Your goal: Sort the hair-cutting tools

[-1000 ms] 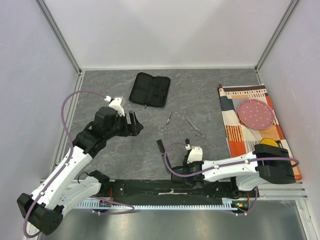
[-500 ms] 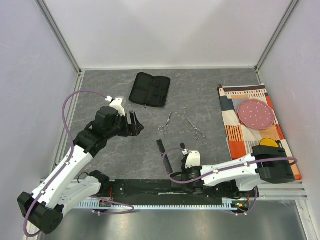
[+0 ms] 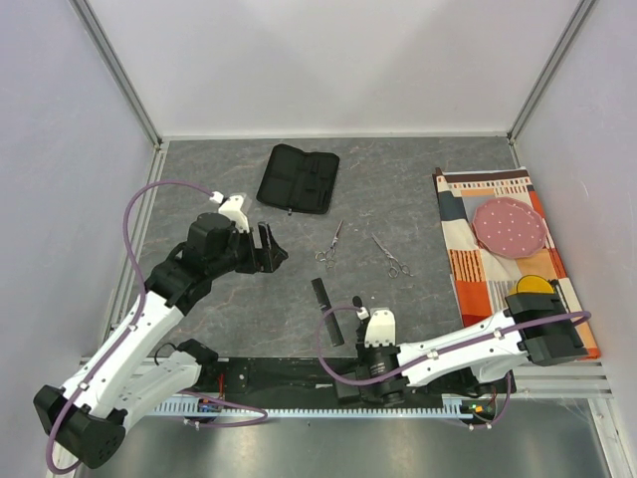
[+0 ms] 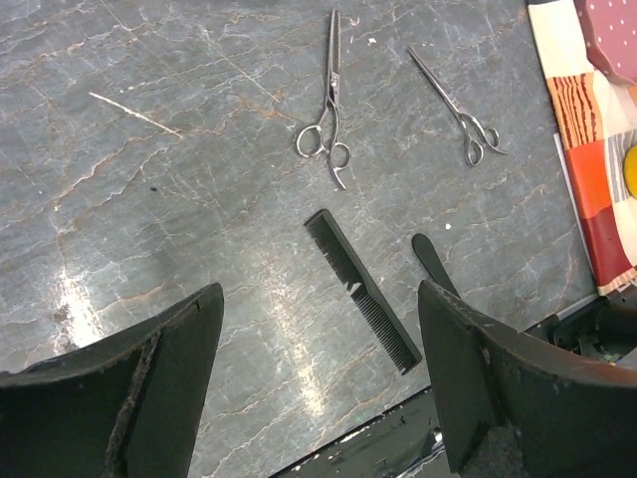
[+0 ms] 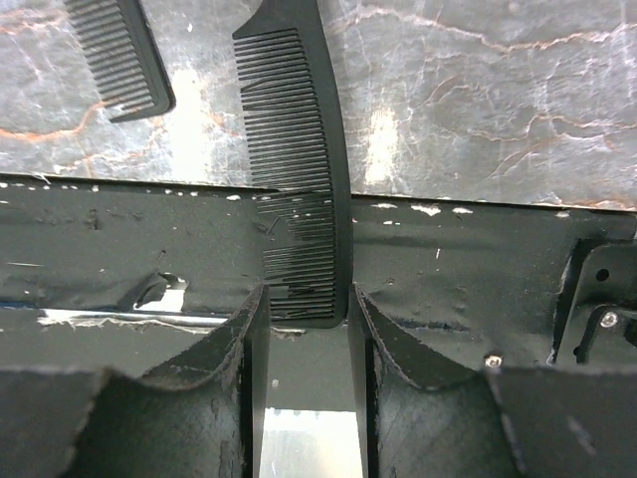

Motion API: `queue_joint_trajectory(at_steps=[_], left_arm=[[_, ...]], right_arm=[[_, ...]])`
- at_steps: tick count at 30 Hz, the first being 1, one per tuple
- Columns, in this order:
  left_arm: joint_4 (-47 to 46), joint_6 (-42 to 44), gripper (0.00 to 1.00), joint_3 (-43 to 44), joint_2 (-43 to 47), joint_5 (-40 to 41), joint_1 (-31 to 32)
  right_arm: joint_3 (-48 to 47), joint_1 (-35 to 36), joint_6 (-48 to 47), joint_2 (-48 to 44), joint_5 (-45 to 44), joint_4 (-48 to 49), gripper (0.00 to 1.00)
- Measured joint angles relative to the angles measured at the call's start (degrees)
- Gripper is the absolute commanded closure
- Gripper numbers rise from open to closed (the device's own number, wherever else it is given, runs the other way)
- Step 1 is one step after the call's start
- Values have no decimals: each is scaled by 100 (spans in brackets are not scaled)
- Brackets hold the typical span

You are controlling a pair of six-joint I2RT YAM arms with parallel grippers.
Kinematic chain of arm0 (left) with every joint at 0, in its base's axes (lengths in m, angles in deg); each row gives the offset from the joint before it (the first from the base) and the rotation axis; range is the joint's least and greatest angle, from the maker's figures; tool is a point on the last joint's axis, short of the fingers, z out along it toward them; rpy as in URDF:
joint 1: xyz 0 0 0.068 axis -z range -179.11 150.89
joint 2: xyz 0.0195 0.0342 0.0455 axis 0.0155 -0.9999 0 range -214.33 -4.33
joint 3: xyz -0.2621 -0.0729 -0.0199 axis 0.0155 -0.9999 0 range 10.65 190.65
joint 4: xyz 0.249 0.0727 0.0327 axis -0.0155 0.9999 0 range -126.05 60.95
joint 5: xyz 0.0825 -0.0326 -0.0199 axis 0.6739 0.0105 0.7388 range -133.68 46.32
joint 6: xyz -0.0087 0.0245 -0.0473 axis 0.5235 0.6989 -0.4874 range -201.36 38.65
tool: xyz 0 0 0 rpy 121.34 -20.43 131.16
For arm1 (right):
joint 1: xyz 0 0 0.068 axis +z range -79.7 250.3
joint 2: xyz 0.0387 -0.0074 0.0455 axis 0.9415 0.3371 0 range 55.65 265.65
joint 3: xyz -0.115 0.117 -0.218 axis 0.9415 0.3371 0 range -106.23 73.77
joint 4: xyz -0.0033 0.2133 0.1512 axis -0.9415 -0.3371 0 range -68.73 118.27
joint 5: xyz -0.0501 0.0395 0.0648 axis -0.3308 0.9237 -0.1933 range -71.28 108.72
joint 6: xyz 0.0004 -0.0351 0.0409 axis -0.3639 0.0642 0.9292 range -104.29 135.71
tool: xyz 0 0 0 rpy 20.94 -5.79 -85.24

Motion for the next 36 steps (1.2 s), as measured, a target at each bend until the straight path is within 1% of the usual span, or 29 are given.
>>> queue_joint_trajectory(at_steps=[4,7,12,18,25,31,36], left_arm=[[-2,2,18,0,-98,-232,0],[-11,4,19,0,-304,-573,2],[-94,2,20,-46,-772,-1432,46],[-404,-138,20,-208,-1106,-2326,225],[-1233,-837,20,-595,-1486,-3143,332],[-2118,-1617,20,-925,-1899,-3473,494],[-2695,-2068,20,-975,-2164,-3641,605]], right_arm=[[-188,2,33,2,-210,-280,78],[-197,4,24,-79,-367,-474,79],[-258,7,-140,-409,-671,-748,81],[-636,13,-376,-470,-1003,-1093,81],[-846,22,-560,-529,-1283,-1307,81],[-1056,35,-682,-564,-1434,-1436,82],[-1462,125,-822,-479,-1565,-1480,82]])
